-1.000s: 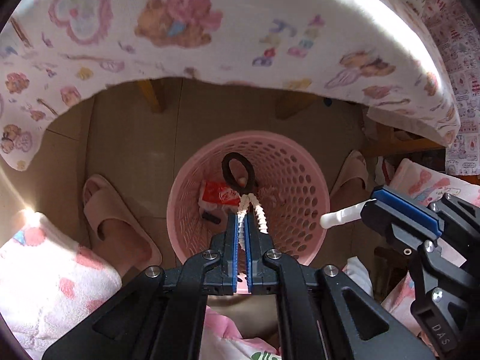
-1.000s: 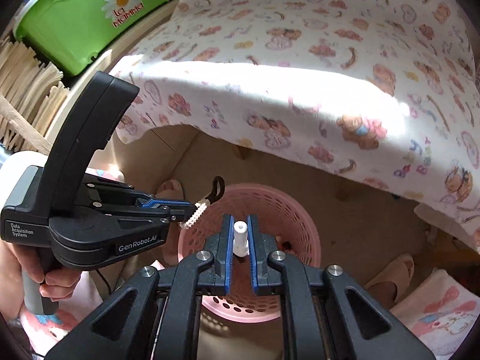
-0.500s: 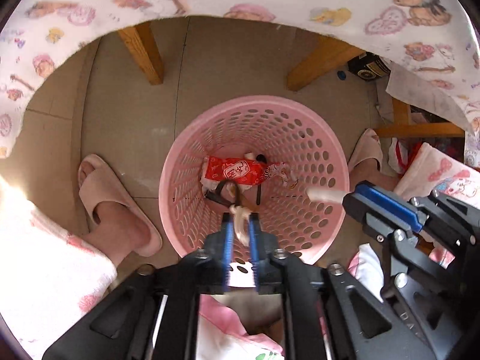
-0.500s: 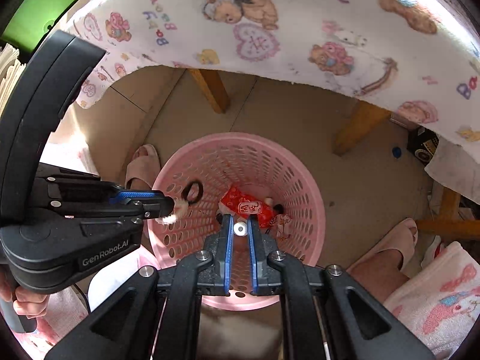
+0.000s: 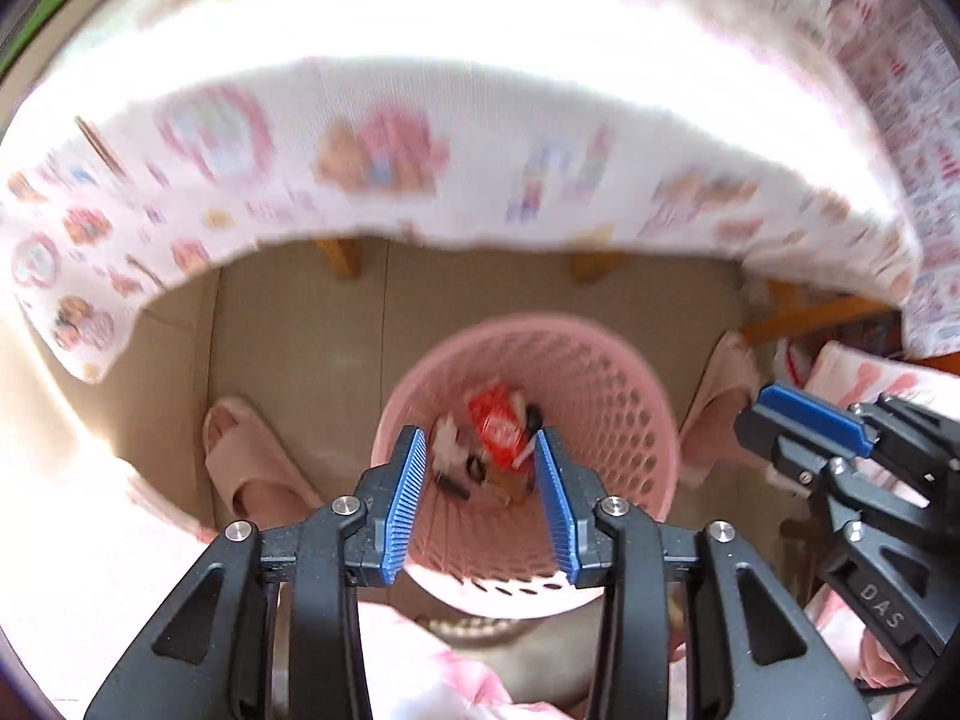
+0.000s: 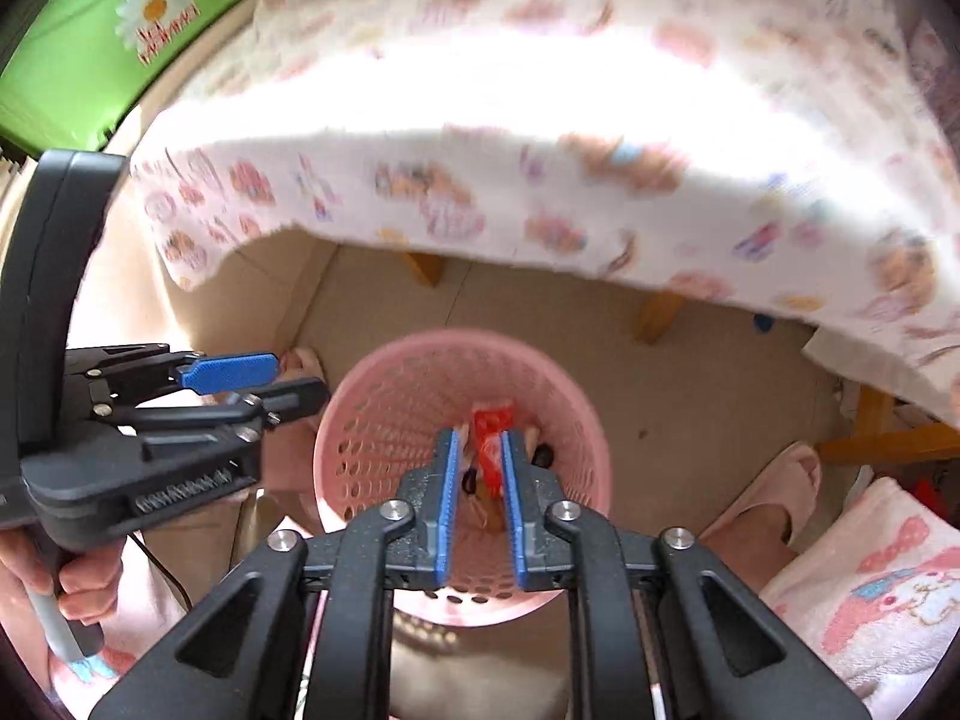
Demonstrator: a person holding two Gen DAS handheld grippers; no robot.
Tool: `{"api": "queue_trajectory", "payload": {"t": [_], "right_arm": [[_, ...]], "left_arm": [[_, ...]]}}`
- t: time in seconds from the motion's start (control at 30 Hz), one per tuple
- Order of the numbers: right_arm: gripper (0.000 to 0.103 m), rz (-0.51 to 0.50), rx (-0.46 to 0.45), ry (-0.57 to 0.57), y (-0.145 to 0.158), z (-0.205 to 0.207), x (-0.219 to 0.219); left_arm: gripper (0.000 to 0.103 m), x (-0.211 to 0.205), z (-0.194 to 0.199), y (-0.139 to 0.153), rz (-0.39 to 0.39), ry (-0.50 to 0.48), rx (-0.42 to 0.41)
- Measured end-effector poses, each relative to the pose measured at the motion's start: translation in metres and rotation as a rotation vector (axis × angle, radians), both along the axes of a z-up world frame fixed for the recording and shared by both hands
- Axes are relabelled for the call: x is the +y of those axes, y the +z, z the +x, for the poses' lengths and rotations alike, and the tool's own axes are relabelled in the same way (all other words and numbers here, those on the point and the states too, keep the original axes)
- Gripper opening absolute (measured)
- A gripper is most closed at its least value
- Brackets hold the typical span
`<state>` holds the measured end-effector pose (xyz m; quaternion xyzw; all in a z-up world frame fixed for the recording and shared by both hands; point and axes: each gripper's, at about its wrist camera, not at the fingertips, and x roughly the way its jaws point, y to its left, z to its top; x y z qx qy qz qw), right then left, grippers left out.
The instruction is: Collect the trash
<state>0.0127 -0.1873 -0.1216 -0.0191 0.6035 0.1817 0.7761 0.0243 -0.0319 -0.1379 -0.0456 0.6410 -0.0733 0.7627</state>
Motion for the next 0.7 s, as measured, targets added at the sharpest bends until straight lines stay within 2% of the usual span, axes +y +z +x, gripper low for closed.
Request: {"api": "queue_trajectory", "payload": {"t": [0.1, 0.13, 0.23, 0.33, 0.43, 0.5, 0.57, 0.63, 0.7], "right_arm": [[0.026, 0.011, -0.055, -0.025, 0.02, 0.001, -0.006], [0.032, 0.01, -0.08, -0.039, 0.027, 0.002, -0.009], [0.067, 0.018, -0.163, -0.085, 0.044, 0.001, -0.019], [0.071, 0.039, -0.227, -0.103, 0.062, 0.001, -0.025], [0.087, 0.03, -0.306, -0.136, 0.077, -0.002, -0.032], [0.087, 0.001, -0.381, -0.17, 0.087, -0.004, -0.036], [0.088, -0.045, -0.45, -0.153, 0.096, -0.004, -0.034], [0.088, -0.09, -0.488, -0.128, 0.099, -0.004, -0.032], [0.088, -0.099, -0.505, -0.125, 0.101, -0.006, -0.03]], "left_arm": [[0.041, 0.007, -0.001, 0.024, 0.012, 0.005, -0.101], [0.041, 0.008, -0.002, 0.032, 0.024, 0.005, -0.137], [0.041, 0.011, -0.005, 0.054, 0.018, 0.007, -0.235], [0.046, 0.016, -0.009, 0.078, 0.039, 0.023, -0.353], [0.06, 0.023, -0.015, 0.1, 0.071, 0.055, -0.482], [0.072, 0.029, -0.015, 0.113, 0.073, 0.081, -0.551], [0.08, 0.032, -0.015, 0.123, 0.062, 0.083, -0.591], [0.082, 0.033, -0.017, 0.129, 0.04, 0.081, -0.624], [0.094, 0.033, -0.018, 0.134, 0.033, 0.09, -0.646]]}}
